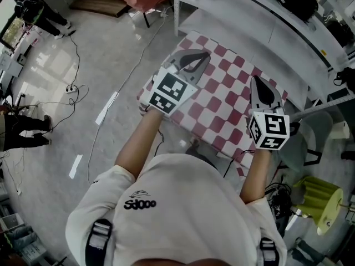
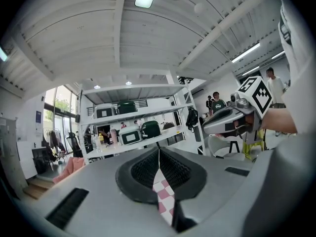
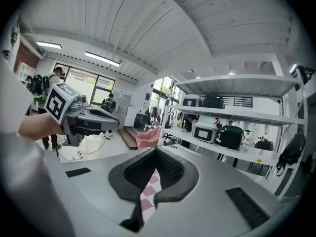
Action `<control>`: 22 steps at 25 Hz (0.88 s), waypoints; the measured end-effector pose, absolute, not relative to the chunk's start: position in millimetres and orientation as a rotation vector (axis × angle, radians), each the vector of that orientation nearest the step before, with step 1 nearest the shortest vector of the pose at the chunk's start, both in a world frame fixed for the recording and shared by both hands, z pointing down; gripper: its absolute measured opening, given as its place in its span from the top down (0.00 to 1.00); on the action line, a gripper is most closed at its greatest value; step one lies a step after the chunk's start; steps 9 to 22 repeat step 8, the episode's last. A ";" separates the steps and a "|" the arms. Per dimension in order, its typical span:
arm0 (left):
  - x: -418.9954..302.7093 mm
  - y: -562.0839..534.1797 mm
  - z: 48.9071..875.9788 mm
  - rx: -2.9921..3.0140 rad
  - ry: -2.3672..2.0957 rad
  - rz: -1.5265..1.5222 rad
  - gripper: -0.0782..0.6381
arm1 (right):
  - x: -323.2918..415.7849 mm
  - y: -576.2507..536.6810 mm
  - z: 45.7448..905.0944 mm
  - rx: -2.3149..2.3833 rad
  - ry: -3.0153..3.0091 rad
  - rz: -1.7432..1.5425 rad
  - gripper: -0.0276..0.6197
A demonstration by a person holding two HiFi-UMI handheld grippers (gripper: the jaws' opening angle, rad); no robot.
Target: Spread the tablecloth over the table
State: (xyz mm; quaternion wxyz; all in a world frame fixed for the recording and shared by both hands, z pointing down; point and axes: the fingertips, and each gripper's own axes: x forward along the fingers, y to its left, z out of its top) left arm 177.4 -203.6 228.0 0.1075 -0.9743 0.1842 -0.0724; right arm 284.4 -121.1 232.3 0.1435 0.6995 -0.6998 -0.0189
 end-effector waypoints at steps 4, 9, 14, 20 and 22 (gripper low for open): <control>179.9 -202.2 226.3 -2.865 0.533 -0.207 0.85 | 284.9 -121.7 233.4 2.017 -2.022 -0.056 0.92; 179.9 -203.3 227.3 -2.870 0.523 -0.207 0.85 | 282.1 -124.8 234.6 2.014 -2.028 -0.056 0.92; 179.9 -203.3 227.3 -2.870 0.523 -0.207 0.85 | 282.1 -124.8 234.6 2.014 -2.028 -0.056 0.92; 179.9 -203.3 227.3 -2.870 0.523 -0.207 0.85 | 282.1 -124.8 234.6 2.014 -2.028 -0.056 0.92; 179.9 -203.3 227.3 -2.870 0.523 -0.207 0.85 | 282.1 -124.8 234.6 2.014 -2.028 -0.056 0.92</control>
